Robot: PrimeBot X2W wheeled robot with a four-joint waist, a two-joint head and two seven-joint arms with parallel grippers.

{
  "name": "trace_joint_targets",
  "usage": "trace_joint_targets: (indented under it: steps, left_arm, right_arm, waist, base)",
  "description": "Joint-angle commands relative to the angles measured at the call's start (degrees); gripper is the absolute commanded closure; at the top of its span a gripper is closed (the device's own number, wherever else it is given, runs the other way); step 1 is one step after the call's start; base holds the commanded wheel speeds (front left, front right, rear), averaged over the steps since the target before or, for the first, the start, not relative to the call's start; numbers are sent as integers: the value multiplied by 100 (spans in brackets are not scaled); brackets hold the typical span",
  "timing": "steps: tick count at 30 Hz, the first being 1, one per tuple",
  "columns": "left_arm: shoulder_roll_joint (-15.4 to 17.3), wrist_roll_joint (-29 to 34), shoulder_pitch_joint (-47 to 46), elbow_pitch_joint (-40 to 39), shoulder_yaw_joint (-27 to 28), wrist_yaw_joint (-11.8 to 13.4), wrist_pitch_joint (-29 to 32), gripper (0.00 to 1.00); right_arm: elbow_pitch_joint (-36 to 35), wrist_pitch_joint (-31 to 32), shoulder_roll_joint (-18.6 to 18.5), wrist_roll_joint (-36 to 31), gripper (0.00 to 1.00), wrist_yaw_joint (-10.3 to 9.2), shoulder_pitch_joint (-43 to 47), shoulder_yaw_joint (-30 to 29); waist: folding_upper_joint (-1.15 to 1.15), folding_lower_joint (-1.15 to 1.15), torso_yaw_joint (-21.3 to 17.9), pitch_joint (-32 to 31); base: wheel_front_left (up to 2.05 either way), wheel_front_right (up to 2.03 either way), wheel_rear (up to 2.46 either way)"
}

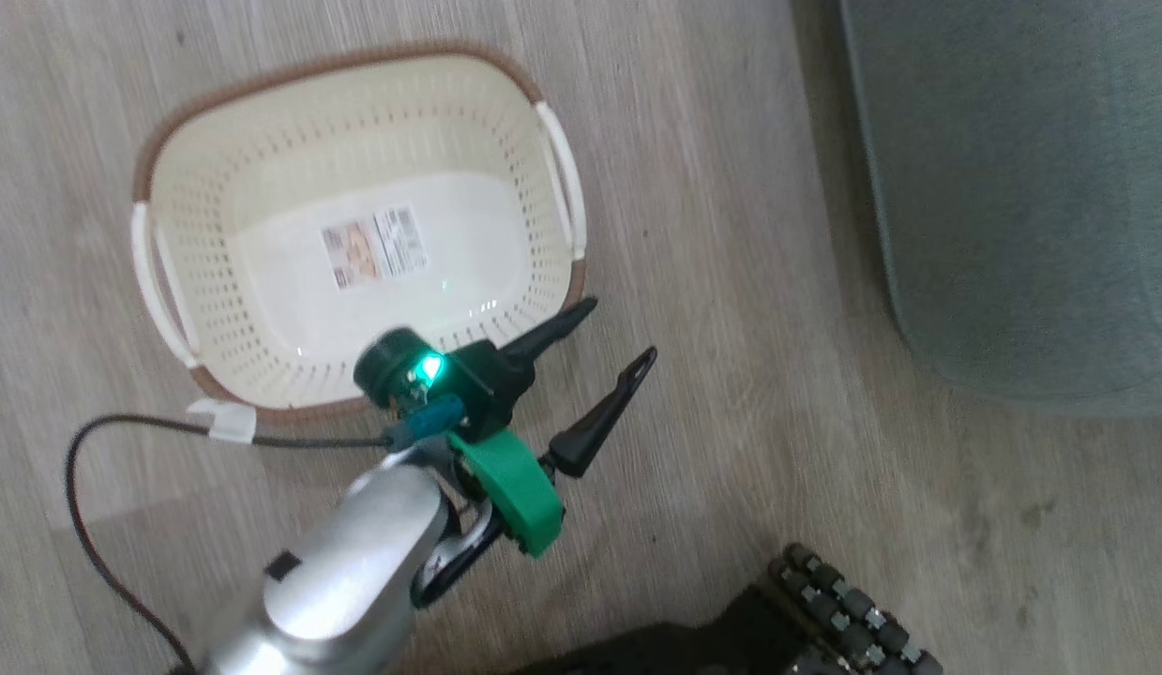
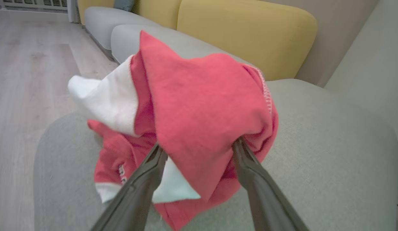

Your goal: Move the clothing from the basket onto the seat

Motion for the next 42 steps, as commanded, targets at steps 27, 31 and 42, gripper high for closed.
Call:
trace_joint_targets:
  steps: [27, 31, 42]
  left_arm:
    - [-872, 140, 1887, 90, 3223, 337, -79, 0]
    - [-866, 333, 2000, 417, 3584, 277, -79, 0]
    - [-915, 696, 2379, 1028, 4082, 124, -7, 100]
  right_arm:
    - [-3341, -36, 1393, 601, 0, -2, 4355, 2344]
    - [-3161, -36, 1611, 439, 0, -2, 4497, 2627]
    - [-2628, 1, 1906, -8, 100, 0, 5000, 2820]
  waist:
    - [0, 1, 1168, -3222]
    - [0, 1, 1398, -3530]
    - [0, 1, 1613, -3945]
  base:
    - [0, 0, 0]
    - [0, 0, 0]
    - [0, 0, 0]
